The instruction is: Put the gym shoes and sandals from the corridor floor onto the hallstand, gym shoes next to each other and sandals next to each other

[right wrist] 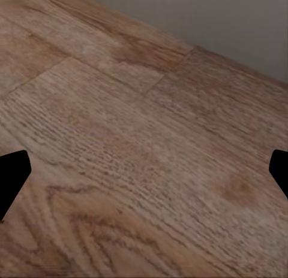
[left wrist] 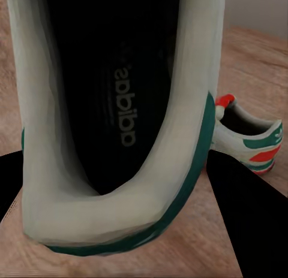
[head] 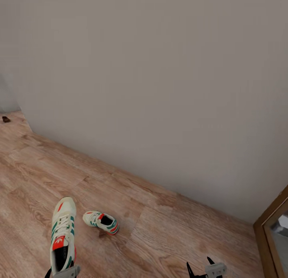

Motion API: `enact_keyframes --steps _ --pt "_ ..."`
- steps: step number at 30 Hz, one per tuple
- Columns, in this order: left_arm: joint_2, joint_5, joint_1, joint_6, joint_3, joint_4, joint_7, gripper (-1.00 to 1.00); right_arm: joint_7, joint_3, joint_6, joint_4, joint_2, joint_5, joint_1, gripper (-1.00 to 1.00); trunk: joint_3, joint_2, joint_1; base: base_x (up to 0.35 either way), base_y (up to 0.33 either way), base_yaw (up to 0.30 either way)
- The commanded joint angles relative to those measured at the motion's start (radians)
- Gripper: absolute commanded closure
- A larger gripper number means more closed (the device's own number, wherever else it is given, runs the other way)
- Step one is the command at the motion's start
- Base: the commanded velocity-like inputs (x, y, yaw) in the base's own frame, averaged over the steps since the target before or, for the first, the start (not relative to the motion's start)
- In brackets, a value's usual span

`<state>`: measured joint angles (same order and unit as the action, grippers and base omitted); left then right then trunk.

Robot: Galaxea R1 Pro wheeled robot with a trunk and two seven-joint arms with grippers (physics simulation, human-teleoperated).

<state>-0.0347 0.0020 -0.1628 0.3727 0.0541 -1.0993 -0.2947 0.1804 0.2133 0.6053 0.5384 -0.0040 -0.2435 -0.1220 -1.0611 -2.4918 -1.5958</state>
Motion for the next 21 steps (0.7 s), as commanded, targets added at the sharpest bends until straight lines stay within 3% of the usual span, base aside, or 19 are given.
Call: enact_keyframes --steps 1,6,16,21 --pt "-0.001 -0.002 0.0 0.002 0.0 -0.001 0.0 1.0 0.008 0.008 0.004 -0.001 0.001 -0.005 -0.001 -1.0 -0.001 0.0 0.0 0.0 0.0 0.278" --pt "-0.001 -0.004 -0.001 0.002 0.001 -0.001 0.001 1.0 0.008 0.008 0.004 -0.001 0.001 -0.006 -0.001 -1.0 -0.001 0.0 0.0 0.086 0.041 0.278" --pt "-0.002 -0.005 -0.001 0.002 0.001 -0.001 -0.001 1.0 0.008 0.008 0.004 -0.002 0.001 -0.006 -0.001 -1.0 -0.001 0.0 0.0 0.257 0.169 0.277" --pt "-0.002 -0.005 -0.001 0.002 0.001 -0.001 -0.006 1.0 0.008 0.008 0.004 -0.001 0.001 -0.006 -0.001 -1.0 -0.001 0.0 0.0 0.067 0.049 0.277"
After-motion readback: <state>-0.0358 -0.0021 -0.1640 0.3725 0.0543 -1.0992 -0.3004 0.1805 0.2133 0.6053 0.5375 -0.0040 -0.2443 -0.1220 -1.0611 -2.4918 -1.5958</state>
